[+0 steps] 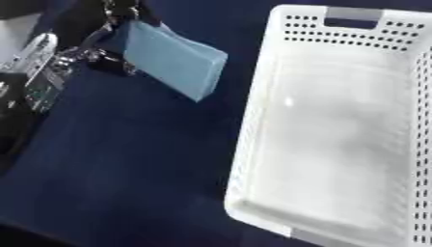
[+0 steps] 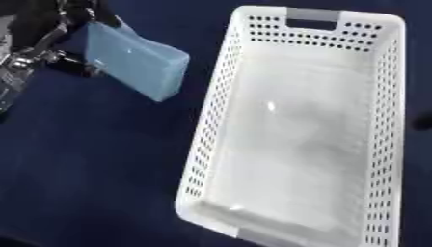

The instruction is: Pick up objects on the table and place them in the box.

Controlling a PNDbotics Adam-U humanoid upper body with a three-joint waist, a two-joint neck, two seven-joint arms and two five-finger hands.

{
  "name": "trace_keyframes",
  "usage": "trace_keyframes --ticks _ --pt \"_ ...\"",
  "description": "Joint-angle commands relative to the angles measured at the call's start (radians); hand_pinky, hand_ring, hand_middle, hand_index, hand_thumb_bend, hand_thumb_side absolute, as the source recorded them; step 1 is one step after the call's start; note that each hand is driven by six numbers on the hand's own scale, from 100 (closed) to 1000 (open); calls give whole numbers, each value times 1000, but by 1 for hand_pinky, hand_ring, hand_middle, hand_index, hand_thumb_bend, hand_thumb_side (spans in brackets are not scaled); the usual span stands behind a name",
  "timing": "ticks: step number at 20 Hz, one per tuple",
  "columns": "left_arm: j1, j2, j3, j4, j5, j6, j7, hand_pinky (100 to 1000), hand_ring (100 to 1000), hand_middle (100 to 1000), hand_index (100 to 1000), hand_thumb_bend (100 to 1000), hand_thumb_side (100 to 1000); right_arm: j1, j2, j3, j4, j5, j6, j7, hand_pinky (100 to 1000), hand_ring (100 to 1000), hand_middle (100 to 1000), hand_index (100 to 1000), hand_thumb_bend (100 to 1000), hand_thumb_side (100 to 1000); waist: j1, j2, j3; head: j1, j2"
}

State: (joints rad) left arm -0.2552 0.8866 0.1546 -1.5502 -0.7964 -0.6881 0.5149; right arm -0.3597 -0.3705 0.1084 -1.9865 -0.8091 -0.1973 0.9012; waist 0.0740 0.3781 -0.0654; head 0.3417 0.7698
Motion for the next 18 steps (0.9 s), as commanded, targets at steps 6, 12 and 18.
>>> trace_keyframes --ticks 6,12,18 --pt "-88 -6 -6 -65 121 -5 -16 100 100 100 149 389 100 -2 -3 -6 -14 -6 -5 6 824 689 676 999 100 730 -2 -26 -3 -9 0" --pt "-157 -38 -63 -111 221 -15 -125 100 100 100 148 300 100 -5 -1 -4 -14 -10 1 6 825 690 677 1000 100 725 -3 -27 -9 -7 0" --pt "-233 -7 -156 -131 274 -69 -242 100 100 100 158 315 100 -9 -2 1 -14 -14 4 6 824 689 676 999 100 732 1 -31 -19 0 0"
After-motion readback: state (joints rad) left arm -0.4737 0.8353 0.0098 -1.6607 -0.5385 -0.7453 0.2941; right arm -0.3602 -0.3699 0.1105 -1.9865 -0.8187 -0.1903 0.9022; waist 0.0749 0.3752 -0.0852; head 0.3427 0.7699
